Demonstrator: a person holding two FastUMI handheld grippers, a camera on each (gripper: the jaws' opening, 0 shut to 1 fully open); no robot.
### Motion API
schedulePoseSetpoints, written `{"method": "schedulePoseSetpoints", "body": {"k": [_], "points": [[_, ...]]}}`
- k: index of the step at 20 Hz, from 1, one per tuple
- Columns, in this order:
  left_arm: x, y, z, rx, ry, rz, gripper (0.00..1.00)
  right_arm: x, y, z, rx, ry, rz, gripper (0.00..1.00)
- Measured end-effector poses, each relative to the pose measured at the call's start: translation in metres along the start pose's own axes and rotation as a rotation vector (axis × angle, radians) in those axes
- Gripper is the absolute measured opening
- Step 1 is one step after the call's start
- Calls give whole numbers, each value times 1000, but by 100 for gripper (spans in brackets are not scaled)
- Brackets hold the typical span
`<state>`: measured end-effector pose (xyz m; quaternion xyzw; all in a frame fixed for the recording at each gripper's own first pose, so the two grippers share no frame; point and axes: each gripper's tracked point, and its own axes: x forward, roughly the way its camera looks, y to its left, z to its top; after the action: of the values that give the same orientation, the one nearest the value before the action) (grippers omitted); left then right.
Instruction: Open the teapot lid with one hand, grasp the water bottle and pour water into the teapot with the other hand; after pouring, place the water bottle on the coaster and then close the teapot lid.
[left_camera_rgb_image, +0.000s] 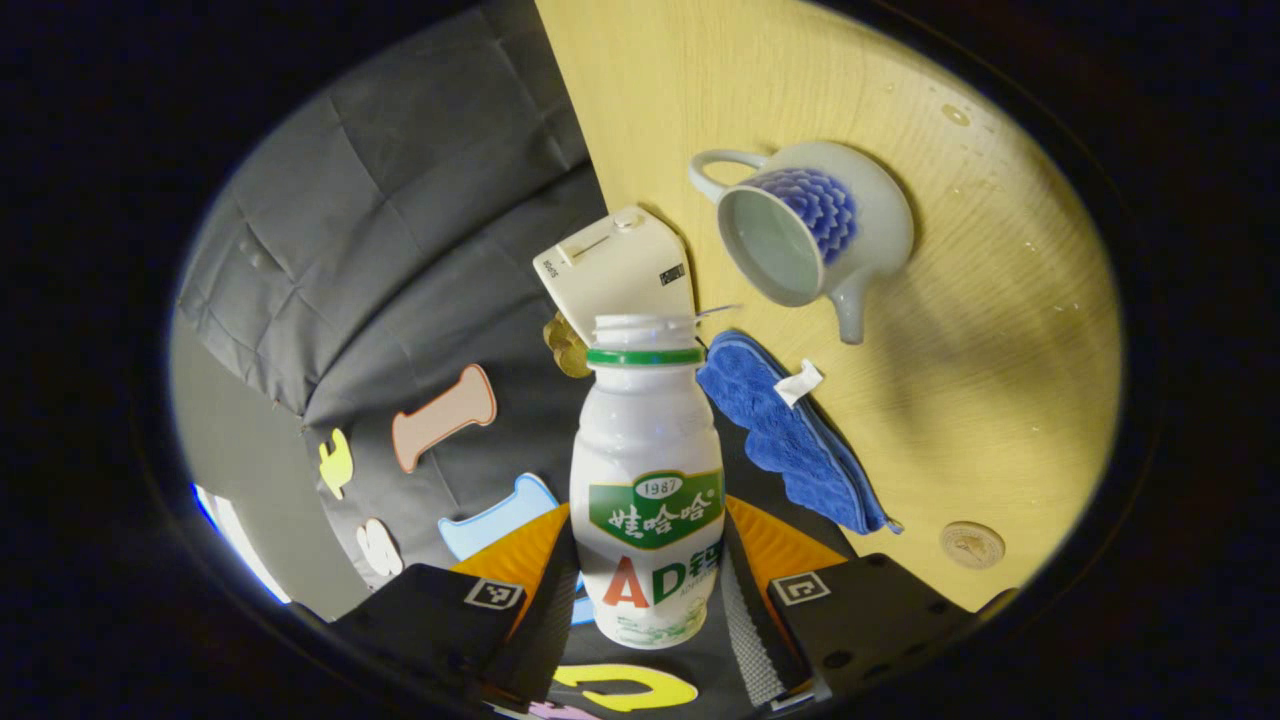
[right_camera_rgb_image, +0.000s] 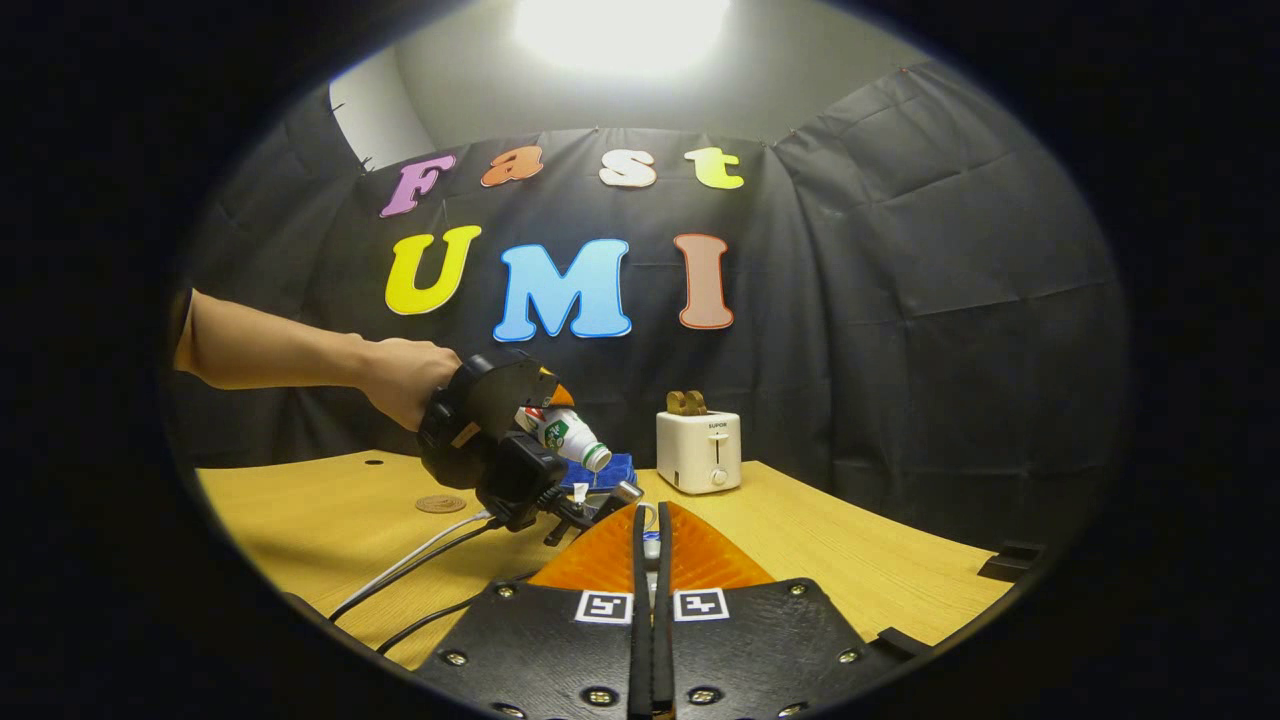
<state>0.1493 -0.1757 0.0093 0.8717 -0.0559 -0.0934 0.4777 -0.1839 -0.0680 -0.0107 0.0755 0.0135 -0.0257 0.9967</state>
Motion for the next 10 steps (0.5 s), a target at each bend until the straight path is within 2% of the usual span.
{"method": "schedulePoseSetpoints", "body": {"k": [10], "points": [[-1, 5, 7, 20, -17, 8, 80, -1, -2, -1, 1, 2, -3, 1]]}}
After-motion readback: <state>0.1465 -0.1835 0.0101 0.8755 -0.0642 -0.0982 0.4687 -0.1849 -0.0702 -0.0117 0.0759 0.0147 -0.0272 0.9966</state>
